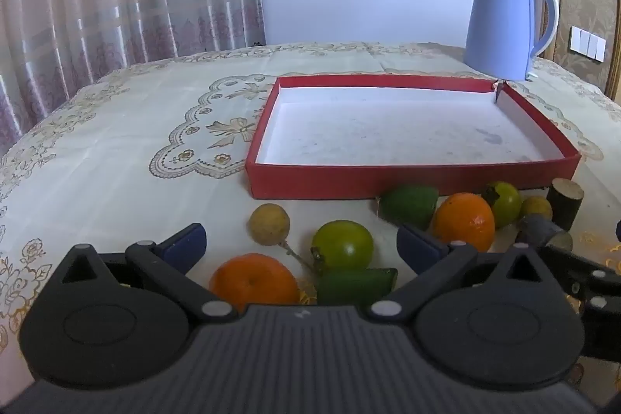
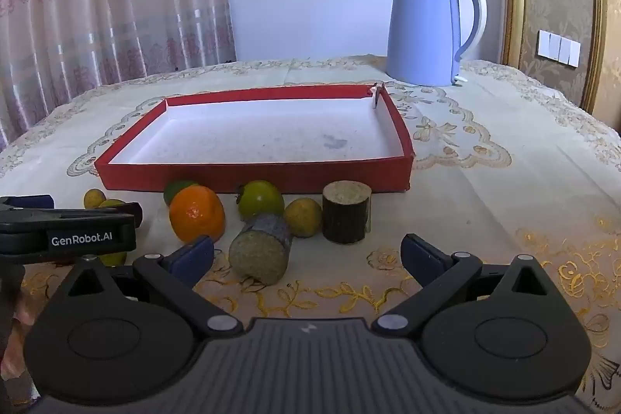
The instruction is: Organize fruits
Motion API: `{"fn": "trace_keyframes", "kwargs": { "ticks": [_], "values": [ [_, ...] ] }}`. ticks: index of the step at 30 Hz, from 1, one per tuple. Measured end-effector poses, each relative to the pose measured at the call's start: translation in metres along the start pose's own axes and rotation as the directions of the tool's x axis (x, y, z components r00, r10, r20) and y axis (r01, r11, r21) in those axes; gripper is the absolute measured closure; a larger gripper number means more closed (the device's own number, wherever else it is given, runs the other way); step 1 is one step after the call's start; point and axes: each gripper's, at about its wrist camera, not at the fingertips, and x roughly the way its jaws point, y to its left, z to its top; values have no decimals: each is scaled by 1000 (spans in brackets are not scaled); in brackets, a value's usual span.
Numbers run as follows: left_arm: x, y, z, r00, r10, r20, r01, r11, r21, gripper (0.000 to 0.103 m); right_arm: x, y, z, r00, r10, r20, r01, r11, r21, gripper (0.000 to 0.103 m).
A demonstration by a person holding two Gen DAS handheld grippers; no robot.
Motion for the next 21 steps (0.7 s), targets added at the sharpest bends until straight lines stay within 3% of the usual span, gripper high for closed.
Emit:
{"fn": "trace_keyframes", "kwargs": {
  "ticks": [9,21],
  "values": [
    [-2,1,-5,1000,-7,12,7,1000,-20,0,1,8,0,999,-41,17,42,998,-41,0],
    [-2,2,-6,1000,-11,18,11,1000,-6,0,2,7,4,1000,-19,16,19,1000,2,0]
  ]
}}
